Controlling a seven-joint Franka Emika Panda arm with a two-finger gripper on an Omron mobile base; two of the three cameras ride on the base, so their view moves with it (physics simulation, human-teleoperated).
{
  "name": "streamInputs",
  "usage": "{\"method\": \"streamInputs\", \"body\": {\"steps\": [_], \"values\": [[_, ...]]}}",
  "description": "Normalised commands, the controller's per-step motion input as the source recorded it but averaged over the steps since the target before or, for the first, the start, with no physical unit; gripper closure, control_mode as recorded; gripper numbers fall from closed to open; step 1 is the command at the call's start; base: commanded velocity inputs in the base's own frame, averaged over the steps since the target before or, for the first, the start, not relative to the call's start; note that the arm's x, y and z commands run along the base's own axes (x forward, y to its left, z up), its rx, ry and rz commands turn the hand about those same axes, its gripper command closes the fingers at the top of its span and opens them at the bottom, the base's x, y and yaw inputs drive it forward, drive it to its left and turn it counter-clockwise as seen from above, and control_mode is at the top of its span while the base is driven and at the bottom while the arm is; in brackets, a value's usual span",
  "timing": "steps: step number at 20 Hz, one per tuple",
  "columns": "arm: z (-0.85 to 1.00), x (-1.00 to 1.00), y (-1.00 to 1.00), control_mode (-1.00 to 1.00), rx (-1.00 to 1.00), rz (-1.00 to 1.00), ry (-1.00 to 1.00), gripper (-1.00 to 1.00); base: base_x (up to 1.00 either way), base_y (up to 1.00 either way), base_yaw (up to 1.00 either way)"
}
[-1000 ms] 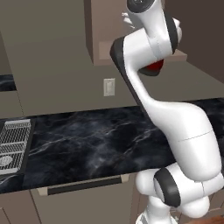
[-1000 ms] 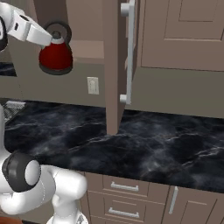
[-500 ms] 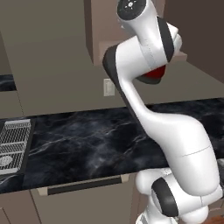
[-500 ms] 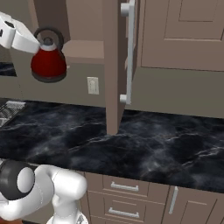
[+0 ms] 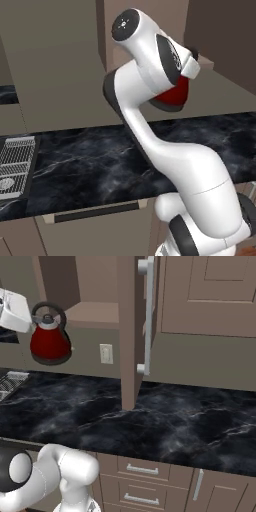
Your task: Open the cabinet, pick the kettle from the cabinet, and place it in the sink.
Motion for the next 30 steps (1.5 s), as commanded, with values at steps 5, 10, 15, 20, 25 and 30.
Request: {"method": "streamInputs", "body": {"steps": [5, 10, 15, 20, 25, 30], "values": [[-0.44, -0.10, 0.03, -1.00, -0.01, -0.12, 0.03, 1.00, 0.00, 0.00, 0.00], [-0.50, -0.05, 0.00, -1.00, -0.05, -0.11, 0.08, 1.00, 0.00, 0.00, 0.00], [-0.47, -0.02, 0.00, -1.00, 0.00, -0.10, 0.09, 1.00, 0.00, 0.00, 0.00], [-0.43, 0.02, 0.00, -1.00, 0.00, -0.05, 0.06, 1.00, 0.00, 0.00, 0.00], [-0.42, 0.07, 0.08, -1.00, -0.04, -0.05, 0.05, 1.00, 0.00, 0.00, 0.00], [-0.34, 0.10, 0.02, -1.00, -0.01, -0.04, 0.02, 1.00, 0.00, 0.00, 0.00]]}}
